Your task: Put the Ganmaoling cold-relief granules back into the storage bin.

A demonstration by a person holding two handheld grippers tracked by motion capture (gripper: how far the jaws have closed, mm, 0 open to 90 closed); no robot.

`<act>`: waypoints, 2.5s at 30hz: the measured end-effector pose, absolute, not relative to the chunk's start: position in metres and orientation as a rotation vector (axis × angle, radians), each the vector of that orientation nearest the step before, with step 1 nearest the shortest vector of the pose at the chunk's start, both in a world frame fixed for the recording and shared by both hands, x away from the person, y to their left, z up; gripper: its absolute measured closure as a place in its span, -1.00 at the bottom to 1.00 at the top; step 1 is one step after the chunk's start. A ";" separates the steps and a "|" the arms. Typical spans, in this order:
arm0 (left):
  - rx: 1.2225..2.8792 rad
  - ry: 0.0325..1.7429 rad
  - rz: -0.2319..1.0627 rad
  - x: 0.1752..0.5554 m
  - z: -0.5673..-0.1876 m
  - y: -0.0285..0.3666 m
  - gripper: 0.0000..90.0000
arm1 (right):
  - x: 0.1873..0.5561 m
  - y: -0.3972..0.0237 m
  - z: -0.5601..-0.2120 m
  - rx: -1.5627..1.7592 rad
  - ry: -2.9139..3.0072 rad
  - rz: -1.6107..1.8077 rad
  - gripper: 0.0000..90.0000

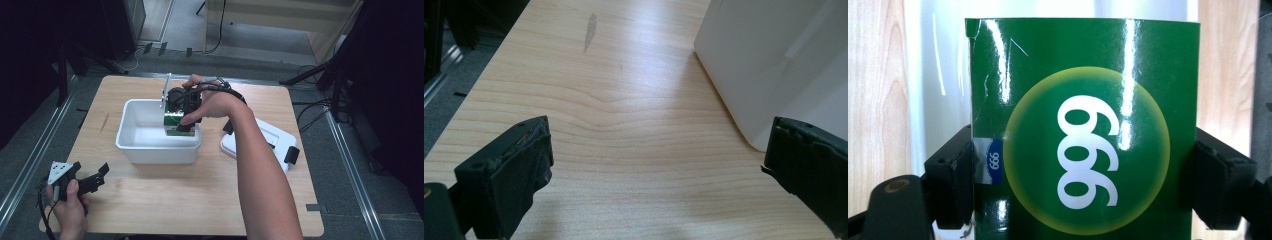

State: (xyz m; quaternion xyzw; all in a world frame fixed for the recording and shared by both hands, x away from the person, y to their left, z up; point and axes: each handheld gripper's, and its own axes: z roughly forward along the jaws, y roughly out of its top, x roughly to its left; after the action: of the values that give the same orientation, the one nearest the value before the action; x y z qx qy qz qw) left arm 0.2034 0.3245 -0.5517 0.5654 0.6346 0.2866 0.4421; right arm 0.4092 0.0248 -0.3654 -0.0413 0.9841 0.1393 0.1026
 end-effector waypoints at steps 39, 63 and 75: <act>1.399 1.581 0.706 0.204 -0.552 0.325 -1.00 | 0.424 0.031 -0.438 -0.021 2.937 0.279 -0.67; 1.406 1.578 0.708 0.204 -0.552 0.324 -1.00 | 0.423 0.013 -0.410 0.111 2.938 0.326 -0.99; 1.411 1.578 0.712 0.204 -0.552 0.324 -1.00 | 0.421 -0.035 -0.365 0.227 2.879 0.432 -1.00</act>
State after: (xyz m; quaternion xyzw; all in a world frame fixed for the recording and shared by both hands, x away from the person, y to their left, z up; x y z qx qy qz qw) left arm 0.2040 0.3239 -0.5518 0.5676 0.6350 0.2864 0.4387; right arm 0.4205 -0.0352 -0.3649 0.0773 0.9799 0.1471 0.1103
